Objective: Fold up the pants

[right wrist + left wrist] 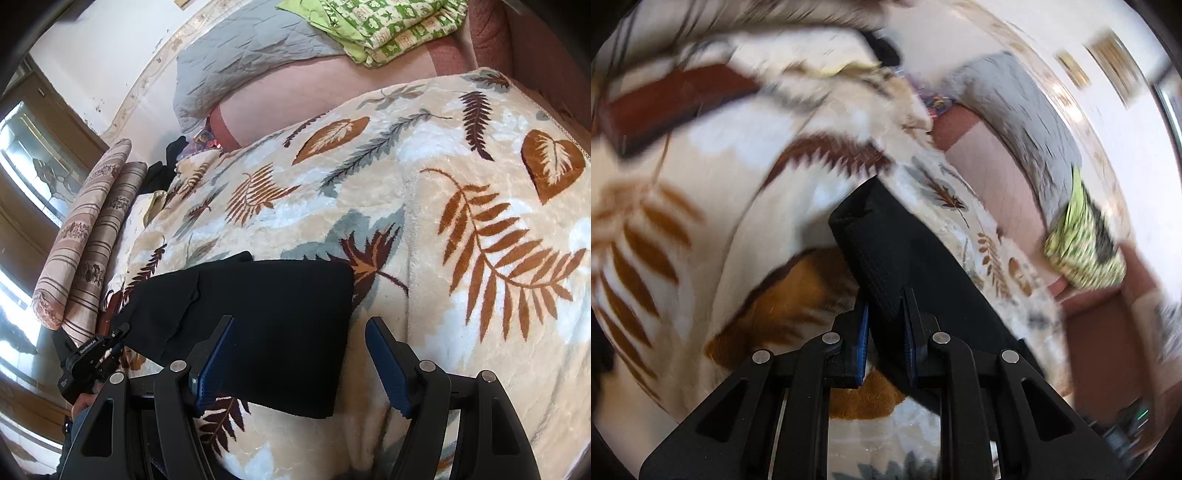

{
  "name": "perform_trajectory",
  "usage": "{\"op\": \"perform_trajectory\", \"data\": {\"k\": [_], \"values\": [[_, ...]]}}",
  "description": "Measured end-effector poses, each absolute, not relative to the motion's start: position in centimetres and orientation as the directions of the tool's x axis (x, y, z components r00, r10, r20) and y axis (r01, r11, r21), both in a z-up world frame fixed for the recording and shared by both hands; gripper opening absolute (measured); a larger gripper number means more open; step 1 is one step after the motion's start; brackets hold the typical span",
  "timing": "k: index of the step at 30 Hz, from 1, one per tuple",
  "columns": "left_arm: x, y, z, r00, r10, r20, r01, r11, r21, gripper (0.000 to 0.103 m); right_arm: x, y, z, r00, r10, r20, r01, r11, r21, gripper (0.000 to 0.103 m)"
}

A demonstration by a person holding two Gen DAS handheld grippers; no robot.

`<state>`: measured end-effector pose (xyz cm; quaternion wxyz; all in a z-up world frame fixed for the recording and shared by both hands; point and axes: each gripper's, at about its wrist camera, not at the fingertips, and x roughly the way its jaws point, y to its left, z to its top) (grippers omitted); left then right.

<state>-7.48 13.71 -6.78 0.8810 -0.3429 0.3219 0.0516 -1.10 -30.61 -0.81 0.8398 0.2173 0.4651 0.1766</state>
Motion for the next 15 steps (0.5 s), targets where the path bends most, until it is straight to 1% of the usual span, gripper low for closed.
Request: {"op": "perform_trajectory", "data": {"k": [2,4,5,7,9,11,15], "values": [[-7.5,12.2,-5.6,0.798,-0.075,-0.599,-0.273,0.84,-0.469,0.015,-1.1,-30.5,-0.8,0.501,0.496,-0.709,-0.095,0.846,0.525,0.07],[-7.8,10.1,-4.1,0.826,-0.014,-0.564,-0.205,0.924,-0.323,0.014,-1.0,-30.5,-0.9,0.497,0.495,-0.713,-0.092,0.847,0.524,0.07],[-8.2,8.7,-3.3,0.849,0.012,-0.529,-0.155,0.962,-0.227,0.014,-0.9,-30.4,-1.1,0.487,0.492,-0.722,-0.087,0.85,0.52,0.07],[-8.9,6.5,-2.3,0.884,0.027,-0.467,-0.077,0.993,-0.087,0.014,-0.6,-30.2,-1.5,0.462,0.49,-0.739,-0.082,0.854,0.514,0.07],[-9.5,4.4,-1.4,0.911,0.01,-0.413,0.003,1.0,0.03,0.014,-0.3,-29.3,-1.9,0.415,0.493,-0.764,-0.104,0.86,0.499,0.07],[-9.9,2.4,-0.8,0.925,-0.022,-0.379,0.072,0.99,0.118,0.014,-0.2,-28.6,-1.9,0.402,0.494,-0.771,-0.136,0.865,0.483,0.07],[-9.6,-1.1,0.6,0.924,-0.125,-0.362,0.21,0.956,0.205,0.014,-0.4,-28.8,-2.0,0.412,0.488,-0.77,-0.124,0.867,0.483,0.07]]}}
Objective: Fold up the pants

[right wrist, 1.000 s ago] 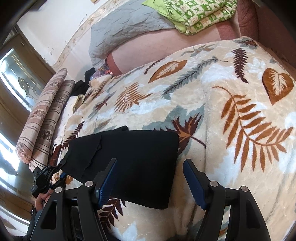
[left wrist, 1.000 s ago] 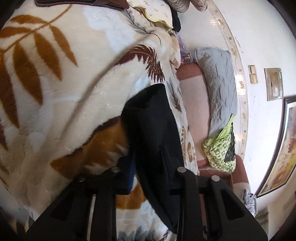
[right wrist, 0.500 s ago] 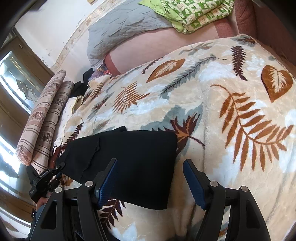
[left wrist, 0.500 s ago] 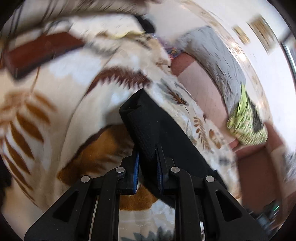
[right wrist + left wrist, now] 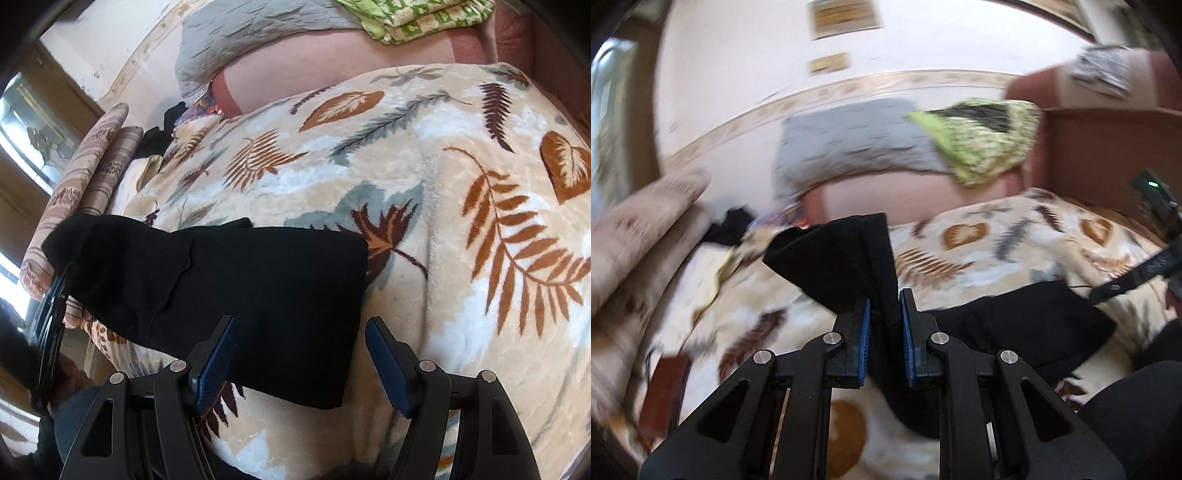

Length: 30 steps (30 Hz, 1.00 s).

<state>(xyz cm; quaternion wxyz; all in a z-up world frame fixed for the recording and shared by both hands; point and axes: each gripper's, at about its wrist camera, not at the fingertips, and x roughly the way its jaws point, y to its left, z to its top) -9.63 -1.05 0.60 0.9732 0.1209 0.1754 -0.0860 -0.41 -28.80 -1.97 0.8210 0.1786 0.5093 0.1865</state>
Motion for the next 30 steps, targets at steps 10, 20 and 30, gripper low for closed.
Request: {"op": "perform_trajectory", "data": {"k": [10,20,30], "values": [[-7.0,-10.5,3.4,0.795,-0.305,-0.524,0.544,0.74,0.394,0.014,-0.6,-30.1,-1.7,0.469,0.475,-0.745,-0.076,0.862,0.502,0.07],[-6.5,-18.0,0.0,0.704,-0.141,-0.696,0.685,0.394,0.613,0.013,-2.4,-35.4,-0.8,0.643,0.347,-0.683,0.15,0.817,0.556,0.07],[-8.7,-20.9,-3.8,0.774,-0.121,-0.622,0.533,0.655,0.536,0.013,-2.7,-36.7,-0.7,0.664,0.359,-0.656,0.175,0.778,0.604,0.07]]}}
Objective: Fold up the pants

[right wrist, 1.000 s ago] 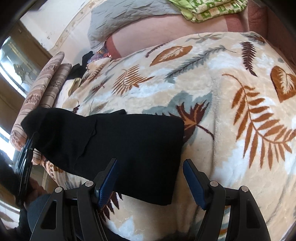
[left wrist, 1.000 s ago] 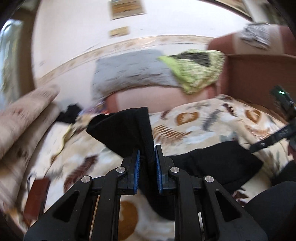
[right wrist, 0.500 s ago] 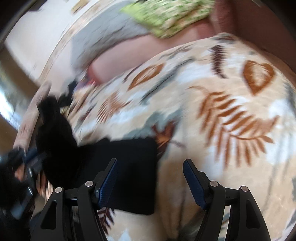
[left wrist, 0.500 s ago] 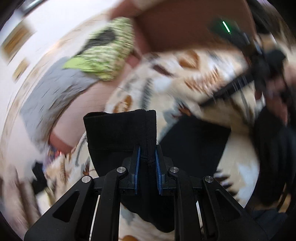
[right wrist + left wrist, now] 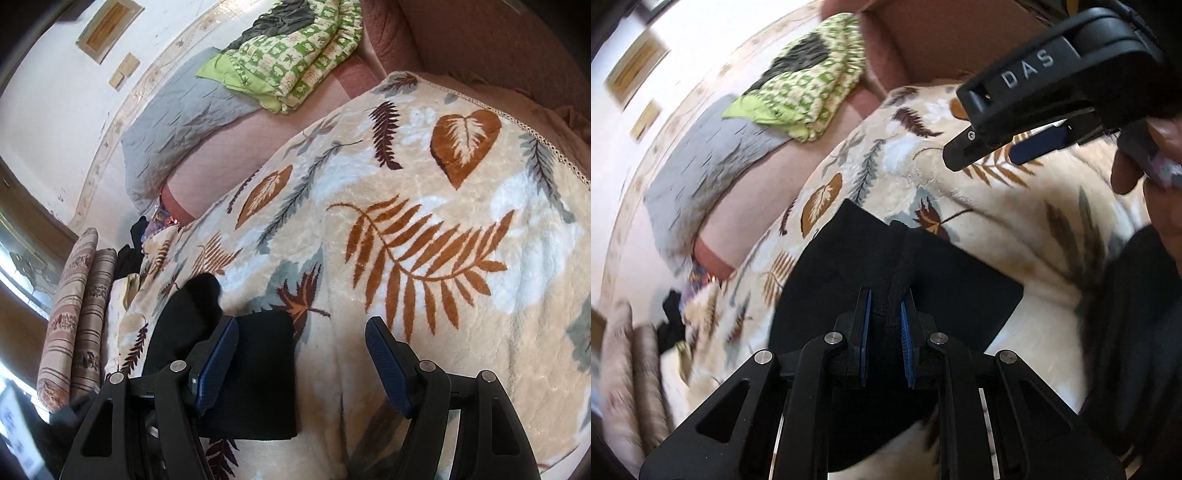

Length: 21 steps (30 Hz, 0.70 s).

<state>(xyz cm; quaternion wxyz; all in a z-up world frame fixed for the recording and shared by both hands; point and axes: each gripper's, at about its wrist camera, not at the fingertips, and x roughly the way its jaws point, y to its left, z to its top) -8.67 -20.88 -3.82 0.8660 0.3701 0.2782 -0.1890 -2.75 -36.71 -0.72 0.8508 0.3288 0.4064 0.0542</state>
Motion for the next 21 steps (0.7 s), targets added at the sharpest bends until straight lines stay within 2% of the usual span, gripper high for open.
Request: {"op": "perform_trajectory", "data": {"k": [5,9,14,18,21], "values": [[-10.0,-21.1,-3.9,0.822,-0.155,-0.548,0.476,0.715,0.512,0.013,-2.8,-37.1,-0.9,0.671,0.358,-0.649,0.19,0.764,0.617,0.07],[-10.7,-21.7,-4.1,0.819,-0.202,-0.537,0.502,0.705,0.501,0.013,-2.7,-37.4,-1.1,0.677,0.356,-0.644,0.199,0.754,0.626,0.07],[-10.3,-22.5,-5.3,0.794,-0.218,-0.568,0.535,0.695,0.481,0.013,-2.4,-37.5,-1.2,0.67,0.364,-0.647,0.201,0.75,0.63,0.07],[-9.7,-23.0,-7.2,0.749,-0.207,-0.63,0.573,0.68,0.458,0.013,-2.0,-37.1,-1.2,0.652,0.367,-0.663,0.195,0.765,0.614,0.07],[-10.3,-23.3,-7.8,0.767,-0.19,-0.612,0.562,0.659,0.5,0.013,-0.4,-36.2,-0.3,0.608,0.418,-0.675,0.083,0.812,0.578,0.07]]}}
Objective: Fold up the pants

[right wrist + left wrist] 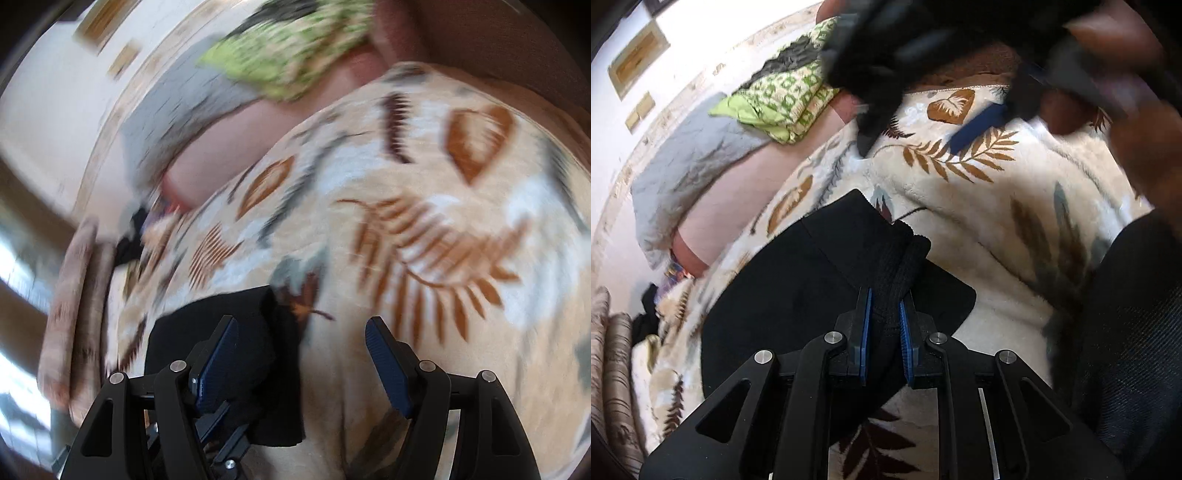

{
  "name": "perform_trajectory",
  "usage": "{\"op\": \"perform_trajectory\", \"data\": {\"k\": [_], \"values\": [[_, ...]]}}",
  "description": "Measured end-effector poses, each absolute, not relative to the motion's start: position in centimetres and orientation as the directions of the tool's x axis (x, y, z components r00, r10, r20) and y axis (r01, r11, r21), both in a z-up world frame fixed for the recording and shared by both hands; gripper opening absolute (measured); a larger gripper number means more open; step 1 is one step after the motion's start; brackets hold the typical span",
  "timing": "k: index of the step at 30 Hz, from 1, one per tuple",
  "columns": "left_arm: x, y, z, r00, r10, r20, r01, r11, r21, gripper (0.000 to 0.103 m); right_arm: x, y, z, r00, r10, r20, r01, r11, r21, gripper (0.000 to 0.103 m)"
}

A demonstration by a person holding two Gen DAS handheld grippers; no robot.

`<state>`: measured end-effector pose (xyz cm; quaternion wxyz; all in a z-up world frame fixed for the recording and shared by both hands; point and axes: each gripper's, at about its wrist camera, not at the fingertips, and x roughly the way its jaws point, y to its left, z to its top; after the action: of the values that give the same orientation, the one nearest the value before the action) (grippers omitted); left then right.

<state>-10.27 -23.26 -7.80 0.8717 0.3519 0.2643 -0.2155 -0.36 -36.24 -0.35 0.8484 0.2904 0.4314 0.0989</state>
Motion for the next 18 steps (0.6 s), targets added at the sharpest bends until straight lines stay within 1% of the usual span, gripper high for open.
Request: {"op": "perform_trajectory", "data": {"k": [1,2,3,5,6,8,10,11,13,14,15,16,18], "values": [[-10.4,-23.4,-8.0,0.77,-0.185,-0.611,0.56,0.654,0.508,0.013,0.0,-35.7,0.4,0.607,0.433,-0.667,0.009,0.835,0.55,0.07],[-10.5,-23.4,-8.2,0.771,-0.178,-0.611,0.559,0.649,0.516,0.013,0.4,-34.5,1.8,0.602,0.472,-0.644,-0.146,0.858,0.492,0.07],[-10.6,-23.5,-8.3,0.776,-0.176,-0.606,0.556,0.645,0.525,0.013,0.6,-33.5,2.4,0.585,0.505,-0.634,-0.253,0.857,0.449,0.07],[-10.8,-23.7,-8.4,0.78,-0.171,-0.602,0.552,0.64,0.534,0.013,1.0,-31.2,3.2,0.541,0.543,-0.641,-0.445,0.833,0.33,0.07],[-10.8,-23.6,-8.4,0.78,-0.171,-0.602,0.552,0.641,0.533,0.013,1.2,-30.6,3.3,0.526,0.559,-0.641,-0.485,0.816,0.313,0.07],[-11.0,-23.7,-8.5,0.781,-0.171,-0.601,0.552,0.641,0.534,0.013,1.9,-29.4,3.1,0.462,0.638,-0.616,-0.581,0.742,0.334,0.069],[-10.9,-23.5,-8.5,0.782,-0.171,-0.599,0.551,0.638,0.538,0.014,2.8,-28.2,2.2,0.42,0.669,-0.614,-0.633,0.7,0.331,0.068],[-11.0,-23.5,-8.5,0.783,-0.17,-0.598,0.55,0.638,0.539,0.014,3.3,-27.5,1.3,0.399,0.668,-0.629,-0.65,0.69,0.32,0.067],[-11.1,-23.2,-8.2,0.776,-0.178,-0.605,0.557,0.644,0.525,0.014,3.9,-26.4,-0.6,0.369,0.632,-0.681,-0.664,0.692,0.283,0.067],[-11.3,-23.0,-7.9,0.766,-0.186,-0.616,0.565,0.651,0.506,0.014,4.1,-25.7,-2.0,0.333,0.603,-0.725,-0.681,0.686,0.258,0.067],[-11.4,-22.6,-7.4,0.741,-0.206,-0.64,0.586,0.664,0.465,0.014,3.9,-25.1,-3.3,0.315,0.566,-0.762,-0.7,0.681,0.216,0.068],[-11.2,-21.7,-6.8,0.691,-0.232,-0.684,0.611,0.693,0.383,0.015,3.8,-25.0,-3.7,0.33,0.57,-0.752,-0.713,0.673,0.197,0.068],[-11.6,-19.9,-5.1,0.645,-0.311,-0.699,0.629,0.734,0.254,0.015,3.5,-26.0,-4.6,0.364,0.608,-0.706,-0.71,0.672,0.212,0.07]]}}
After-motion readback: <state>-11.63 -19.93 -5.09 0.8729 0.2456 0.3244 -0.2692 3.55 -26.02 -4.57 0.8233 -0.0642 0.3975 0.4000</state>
